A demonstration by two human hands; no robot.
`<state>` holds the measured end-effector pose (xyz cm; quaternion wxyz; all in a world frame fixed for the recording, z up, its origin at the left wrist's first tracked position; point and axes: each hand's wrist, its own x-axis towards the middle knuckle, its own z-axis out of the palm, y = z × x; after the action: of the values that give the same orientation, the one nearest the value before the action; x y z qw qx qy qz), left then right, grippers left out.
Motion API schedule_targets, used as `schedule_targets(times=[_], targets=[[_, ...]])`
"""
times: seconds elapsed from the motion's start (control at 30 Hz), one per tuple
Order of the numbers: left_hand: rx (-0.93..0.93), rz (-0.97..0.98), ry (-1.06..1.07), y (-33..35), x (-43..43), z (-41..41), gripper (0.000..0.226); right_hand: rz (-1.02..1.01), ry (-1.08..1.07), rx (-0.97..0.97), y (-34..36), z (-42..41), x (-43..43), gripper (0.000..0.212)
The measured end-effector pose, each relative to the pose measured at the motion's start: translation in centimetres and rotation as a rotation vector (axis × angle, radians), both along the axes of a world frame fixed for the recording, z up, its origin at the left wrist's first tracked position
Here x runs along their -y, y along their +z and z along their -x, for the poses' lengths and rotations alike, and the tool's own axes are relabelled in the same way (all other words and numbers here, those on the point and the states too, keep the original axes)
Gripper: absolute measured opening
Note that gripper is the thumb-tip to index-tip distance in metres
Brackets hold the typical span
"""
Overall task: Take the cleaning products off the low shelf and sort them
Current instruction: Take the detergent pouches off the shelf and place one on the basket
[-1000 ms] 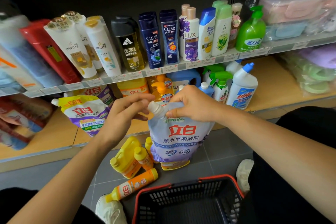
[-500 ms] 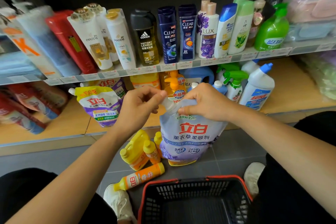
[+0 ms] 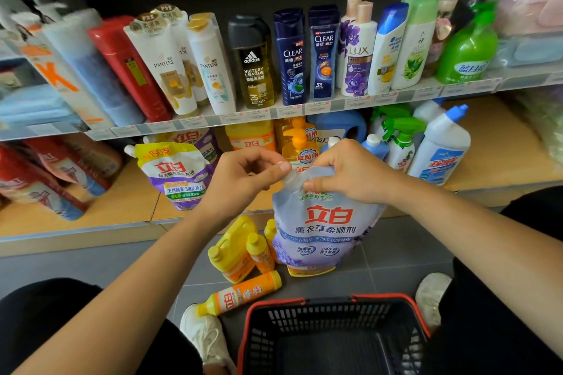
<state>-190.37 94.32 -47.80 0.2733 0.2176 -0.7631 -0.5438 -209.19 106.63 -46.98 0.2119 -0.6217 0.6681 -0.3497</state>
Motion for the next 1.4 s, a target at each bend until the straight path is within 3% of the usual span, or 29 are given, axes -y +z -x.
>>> schedule_targets(times=[0.13,0.27,0.37,0.43,0.47,0.53,0.57,0.63,0.7,0.77,0.87,0.93,1.0,1.13,1.27,1.4], targets=[[0.042,0.077,-0.059,0.2,0.4,-0.4,0.017,-0.024,0.013,-0.017,0.0,-0.2,0.0,0.032],[0.030,0.039,-0.121,0.3,0.9,-0.7,0.047,-0.040,0.017,-0.016,0.1,-0.3,-0.1,0.031],[0.066,0.077,-0.007,0.3,0.5,-0.4,0.013,-0.040,0.023,-0.030,0.1,-0.3,0.0,0.039],[0.069,0.130,-0.010,0.0,0.6,-0.4,0.009,-0.038,0.028,-0.029,0.0,-0.2,0.1,0.038],[0.058,0.137,-0.044,0.0,0.8,-0.5,0.010,-0.040,0.028,-0.028,0.0,-0.2,0.1,0.037],[0.022,0.144,-0.098,0.1,0.9,-0.8,0.034,-0.050,0.023,-0.028,0.0,-0.2,0.1,0.033],[0.028,0.145,-0.093,0.1,0.9,-0.9,0.035,-0.057,0.025,-0.028,0.0,-0.3,0.1,0.033],[0.075,0.180,-0.025,0.0,0.8,-0.7,0.012,-0.071,0.031,-0.030,0.0,-0.4,0.1,0.036],[0.126,0.252,0.026,-0.3,0.7,-0.6,0.020,-0.074,0.035,-0.034,-0.1,-0.4,0.1,0.036],[0.132,0.289,-0.032,-0.3,0.8,-0.8,0.009,-0.075,0.034,-0.035,-0.1,-0.4,0.0,0.035],[0.112,0.211,-0.139,0.0,0.8,-1.1,0.040,-0.086,0.033,-0.034,-0.3,-0.4,0.0,0.033],[0.149,0.204,-0.038,0.0,0.6,-1.0,0.027,-0.089,0.040,-0.033,-0.6,-0.4,0.1,0.036],[0.194,0.298,0.060,0.0,0.4,-0.9,0.035,-0.089,0.043,-0.039,-0.8,-0.5,0.1,0.037],[0.191,0.366,-0.025,0.1,0.4,-1.1,0.029,-0.077,0.048,-0.035,-1.0,-0.5,0.0,0.026],[0.169,0.444,-0.151,-0.1,1.1,-1.4,0.019,-0.077,0.062,-0.038,-1.1,-0.6,-0.1,0.032],[0.133,0.378,-0.058,-0.4,0.5,-1.3,0.026,-0.058,0.061,-0.036,-1.0,-0.5,-0.1,0.032]])
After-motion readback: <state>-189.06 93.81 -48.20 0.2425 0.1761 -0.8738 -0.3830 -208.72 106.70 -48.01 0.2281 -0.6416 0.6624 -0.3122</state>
